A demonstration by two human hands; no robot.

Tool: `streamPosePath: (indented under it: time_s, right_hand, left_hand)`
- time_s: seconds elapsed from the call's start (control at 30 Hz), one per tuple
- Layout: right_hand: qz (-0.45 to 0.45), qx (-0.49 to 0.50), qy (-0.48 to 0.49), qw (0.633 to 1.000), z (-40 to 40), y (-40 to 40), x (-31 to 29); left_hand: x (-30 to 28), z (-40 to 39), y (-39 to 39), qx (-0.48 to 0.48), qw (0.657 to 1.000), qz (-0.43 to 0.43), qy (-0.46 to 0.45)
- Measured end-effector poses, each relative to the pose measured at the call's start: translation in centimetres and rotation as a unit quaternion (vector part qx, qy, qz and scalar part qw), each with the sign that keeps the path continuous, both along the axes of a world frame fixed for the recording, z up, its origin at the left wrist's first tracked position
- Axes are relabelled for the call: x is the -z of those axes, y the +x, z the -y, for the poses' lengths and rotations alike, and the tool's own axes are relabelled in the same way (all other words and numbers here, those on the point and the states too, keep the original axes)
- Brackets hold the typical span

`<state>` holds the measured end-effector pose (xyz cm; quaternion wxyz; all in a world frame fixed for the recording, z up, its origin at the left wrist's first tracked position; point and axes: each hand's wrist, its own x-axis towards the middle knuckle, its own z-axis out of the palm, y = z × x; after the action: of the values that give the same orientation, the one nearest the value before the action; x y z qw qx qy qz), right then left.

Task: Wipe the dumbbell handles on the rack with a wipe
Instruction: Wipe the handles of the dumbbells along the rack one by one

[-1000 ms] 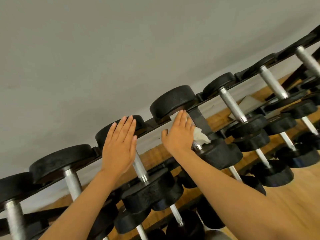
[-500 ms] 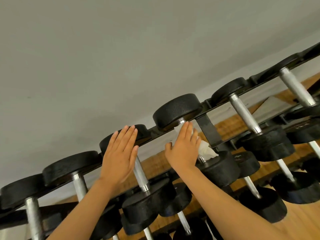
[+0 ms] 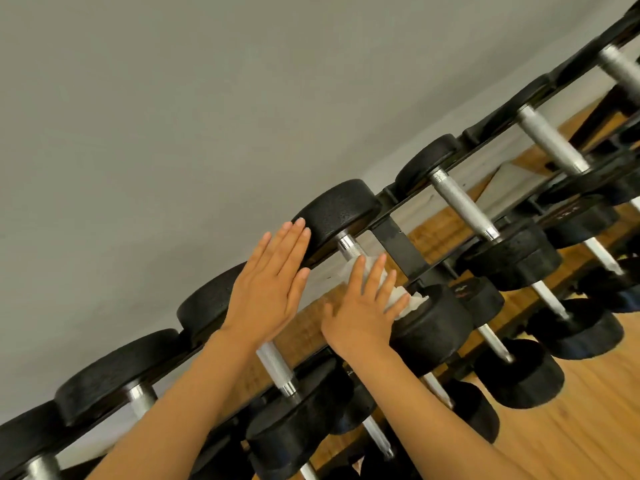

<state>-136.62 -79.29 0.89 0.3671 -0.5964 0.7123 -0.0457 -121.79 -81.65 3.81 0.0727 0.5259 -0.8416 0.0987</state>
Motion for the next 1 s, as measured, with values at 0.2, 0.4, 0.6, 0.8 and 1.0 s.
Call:
streamPosePath:
  time_s: [0.2, 0.4, 0.6, 0.8, 1.0]
  right_hand:
    - [0.01, 0.056, -0.073, 0.996, -0.1, 0.7, 0.1]
    - [0.062, 0.054, -0.14, 0.987, 1.9, 0.4, 0.0]
    - [-0.001, 0.074, -0.005, 0.997, -0.3, 0.4, -0.5]
    - [0.06, 0.071, -0.087, 0.992, 3.5, 1.3, -1.3]
    - [-0.004, 0.078, 0.017, 0.997, 1.5, -0.8, -0.4]
  left_hand:
    - [-0.2, 3.9, -0.9, 0.134, 0.99, 0.044, 0.024]
    - [-0.7, 5.1, -0.1, 0.188, 0.98, 0.045, 0.048]
    - [-0.8, 5.4, -0.3, 0.198, 0.978, 0.019, 0.055]
    - [-0.6, 5.3, -0.3, 0.194, 0.979, 0.009, 0.067]
    - [-0.8, 5.2, -0.2, 0.191, 0.979, 0.003, 0.07]
